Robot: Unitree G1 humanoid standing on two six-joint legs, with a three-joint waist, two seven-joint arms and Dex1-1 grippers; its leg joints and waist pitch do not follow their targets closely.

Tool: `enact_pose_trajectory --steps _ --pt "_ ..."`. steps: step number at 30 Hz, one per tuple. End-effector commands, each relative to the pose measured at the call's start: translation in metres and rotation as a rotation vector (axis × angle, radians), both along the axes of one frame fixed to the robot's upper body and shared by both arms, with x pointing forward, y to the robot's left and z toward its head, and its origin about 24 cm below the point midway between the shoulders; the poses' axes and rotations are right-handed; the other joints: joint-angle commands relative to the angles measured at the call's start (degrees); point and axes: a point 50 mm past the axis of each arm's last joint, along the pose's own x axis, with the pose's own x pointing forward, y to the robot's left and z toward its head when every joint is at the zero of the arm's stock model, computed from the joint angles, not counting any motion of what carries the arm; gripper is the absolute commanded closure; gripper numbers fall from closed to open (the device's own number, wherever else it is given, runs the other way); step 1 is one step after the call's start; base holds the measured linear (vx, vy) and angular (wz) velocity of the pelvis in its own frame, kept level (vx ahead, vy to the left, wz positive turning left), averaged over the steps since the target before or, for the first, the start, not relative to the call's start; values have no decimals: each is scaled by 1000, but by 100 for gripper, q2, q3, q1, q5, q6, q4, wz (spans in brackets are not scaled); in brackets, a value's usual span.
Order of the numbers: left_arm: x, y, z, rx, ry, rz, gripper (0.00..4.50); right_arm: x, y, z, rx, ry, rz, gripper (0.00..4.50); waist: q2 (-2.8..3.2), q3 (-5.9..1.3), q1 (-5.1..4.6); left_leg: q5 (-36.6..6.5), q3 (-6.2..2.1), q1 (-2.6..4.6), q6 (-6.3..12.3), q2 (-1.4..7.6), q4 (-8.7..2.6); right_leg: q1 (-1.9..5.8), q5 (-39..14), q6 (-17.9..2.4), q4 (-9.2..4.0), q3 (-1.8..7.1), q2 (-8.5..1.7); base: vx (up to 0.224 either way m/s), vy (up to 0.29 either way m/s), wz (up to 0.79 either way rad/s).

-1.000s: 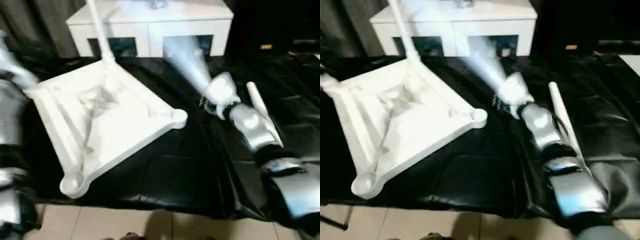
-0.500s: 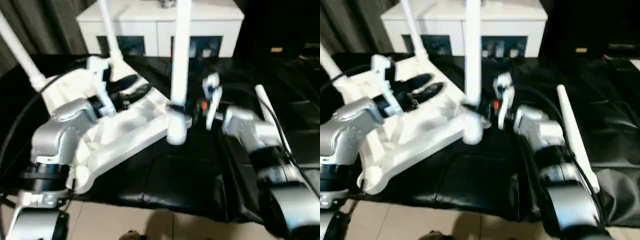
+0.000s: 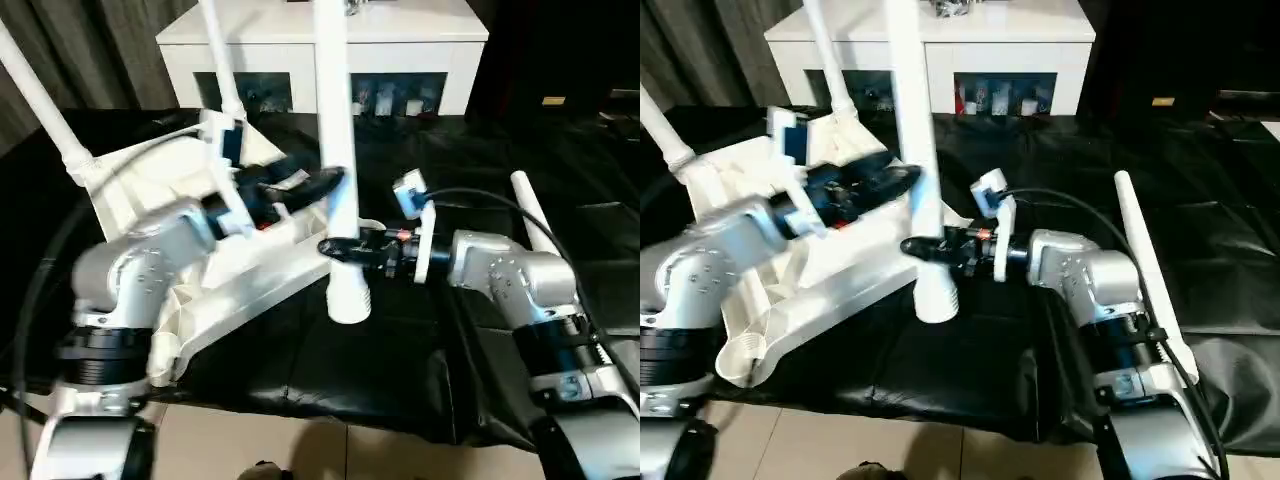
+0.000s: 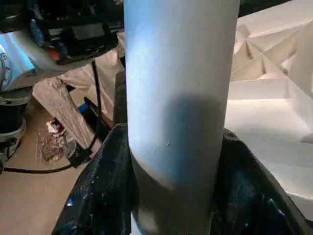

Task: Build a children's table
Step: Insert table leg to table base

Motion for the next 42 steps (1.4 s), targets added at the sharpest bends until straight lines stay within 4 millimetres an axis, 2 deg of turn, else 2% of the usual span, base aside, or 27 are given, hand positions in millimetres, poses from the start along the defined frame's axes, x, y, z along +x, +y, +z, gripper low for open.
enact_pose_trajectory --steps 1,3,6,7,8,10,12,13,14,15,16,19,21,22,23,24,25,26,27,28,30,31,34,42 --pt "-4 -6 8 -5 -28 -49 0 -1 3 8 -4 -45 7 268 -87 -472 11 -1533 -161 155 -164 238 -487 220 -1576 -1144 -440 210 -281 0 0 0" --pt "-6 -10 8 -11 -26 -72 0 -2 3 9 -3 -55 12 268 -63 -475 15 -1518 -161 162 -158 240 -484 219 -1594 -1150 -442 211 -292 0 0 0" --pt "-3 -14 6 30 -58 -38 0 -2 6 12 -23 -99 5 268 -83 -466 10 -1552 -165 161 -156 243 -492 224 -1651 -1095 -466 213 -286 0 0 0" --pt "-2 -15 6 33 -63 -29 0 -2 6 12 -29 -109 1 268 -39 -463 15 -1576 -173 163 -172 247 -494 219 -1683 -1068 -467 212 -289 0 0 0" --pt "0 -15 6 43 -70 -1 0 -1 6 13 -43 -145 -22 268 -63 -465 0 -1593 -168 164 -195 245 -496 220 -1679 -1047 -471 213 -289 0 0 0" --pt "1 -15 7 50 -74 18 0 0 7 14 -53 -171 -38 268 -63 -462 -8 -1631 -171 166 -228 247 -500 216 -1687 -1036 -475 213 -287 0 0 0" --pt "9 -18 10 39 -71 111 0 7 11 17 -87 -272 -136 268 -68 -461 -10 -1640 -167 164 -243 245 -499 212 -1699 -1024 -481 214 -288 0 0 0" --pt "12 -20 11 27 -67 147 0 10 14 19 -106 -314 -185 268 -62 -458 -20 -1661 -160 180 -302 240 -490 186 -1740 -1010 -495 214 -288 0 0 0" --pt "15 -22 13 14 -66 184 0 12 18 20 -114 -356 -234 268 -81 -462 -15 -1663 -165 181 -310 233 -491 205 -1772 -1004 -496 214 -297 0 0 0" --pt "18 -24 15 3 -65 223 0 15 21 21 -141 -399 -290 268 -71 -455 -23 -1661 -173 154 -301 238 -502 212 -1794 -996 -489 214 -306 0 0 0" --pt "24 -27 18 -18 -59 301 0 17 27 21 -174 -470 -384 268 -79 -462 -27 -1633 -169 169 -325 236 -496 189 -1811 -942 -511 208 -295 0 0 0" --pt "31 -28 20 -51 -37 379 0 17 34 21 -179 -503 -456 268 -80 -462 -40 -1634 -174 154 -304 218 -502 206 -1753 -893 -514 209 -286 0 0 0" --pt "40 -27 20 -83 -5 476 0 16 41 16 -215 -558 -535 268 -50 -466 -38 -1624 -176 152 -272 212 -502 209 -1672 -867 -511 206 -273 0 0 0" --pt "43 -25 19 -68 -6 521 0 15 42 14 -240 -587 -561 268 -61 -477 -42 -1554 -178 141 -284 206 -507 213 -1509 -807 -518 203 -257 0 0 0" --pt "44 -25 19 -62 -7 534 18 15 43 14 -247 -597 -569 268 -61 -487 -46 -1523 -179 146 -277 201 -506 226 -1426 -806 -505 202 -252 0 0 0" --pt "47 -21 16 -33 -8 607 18 15 43 14 -274 -643 -609 268 -58 -497 -46 -1468 -183 141 -255 203 -506 235 -1315 -820 -488 202 -252 0 0 0" --pt "49 -19 15 -22 -5 649 18 14 44 14 -282 -669 -633 268 -30 -497 -48 -1400 -180 140 -254 207 -503 229 -1145 -837 -486 198 -245 0 0 0" --pt "51 -16 14 -2 -14 702 37 13 47 13 -298 -709 -656 268 8 -509 -45 -1368 -187 135 -244 204 -496 241 -990 -870 -464 198 -249 0 0 0" --pt "51 -16 14 -1 -16 704 40 13 47 13 -300 -712 -657 268 -5 -513 -47 -1351 -189 137 -240 212 -497 236 -915 -885 -468 195 -250 0 0 0" --pt "52 -14 13 9 -27 726 47 13 48 14 -312 -740 -669 268 -17 -532 -45 -1249 -189 133 -192 210 -486 262 -681 -950 -437 191 -249 0 0 0" --pt "53 -13 13 16 -39 754 60 12 50 13 -334 -778 -686 268 18 -532 -36 -1138 -179 129 -103 209 -471 262 -445 -1068 -416 184 -252 0 0 0" --pt "54 -12 13 25 -54 777 67 13 50 12 -336 -783 -708 268 4 -528 -45 -1143 -173 129 -77 207 -472 260 -424 -1082 -430 183 -245 0 0 0" --pt "55 -12 13 28 -60 794 89 14 50 12 -338 -784 -731 268 25 -520 -52 -1304 -178 139 -46 214 -485 272 -474 -1141 -433 181 -254 0 0 0" --pt "55 -19 13 -68 -9 766 155 17 50 13 -343 -814 -770 268 9 -509 -50 -1502 -175 154 -106 226 -502 273 -574 -1189 -439 185 -267 0 0 0"
